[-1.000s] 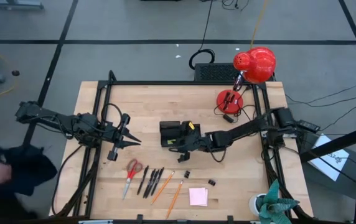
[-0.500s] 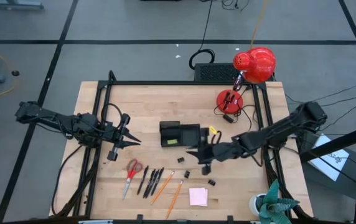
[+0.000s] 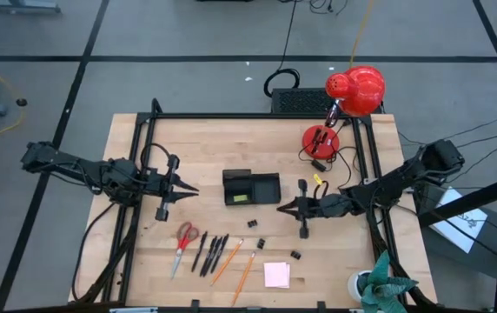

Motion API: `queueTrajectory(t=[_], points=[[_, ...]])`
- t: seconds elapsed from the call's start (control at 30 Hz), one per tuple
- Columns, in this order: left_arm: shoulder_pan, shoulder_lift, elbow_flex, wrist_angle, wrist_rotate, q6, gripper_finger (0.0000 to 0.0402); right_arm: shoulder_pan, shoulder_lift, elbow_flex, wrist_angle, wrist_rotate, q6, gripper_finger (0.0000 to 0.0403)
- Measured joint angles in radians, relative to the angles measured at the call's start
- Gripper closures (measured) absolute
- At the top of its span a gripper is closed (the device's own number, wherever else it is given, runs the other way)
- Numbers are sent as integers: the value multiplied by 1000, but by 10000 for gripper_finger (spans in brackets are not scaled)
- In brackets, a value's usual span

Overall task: Pick and place office supplies into organizer
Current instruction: Put the top left binder clip into the desk organizer

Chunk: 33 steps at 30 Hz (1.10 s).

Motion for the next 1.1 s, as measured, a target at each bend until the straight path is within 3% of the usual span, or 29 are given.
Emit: queueTrajectory(t=[0.13,0.3,0.8,1.1], points=[[0,0,0,-12,-13,30,355,-14,21,-29,1,-2,57,402],[0,0,0,-11,-13,40,355,-5,85,2,10,-5,13,396],[0,0,0,-12,-13,38,355,-5,390,265,9,-105,-161,292],[0,0,0,-18,-13,12,355,-15,482,336,1,-134,-200,273]])
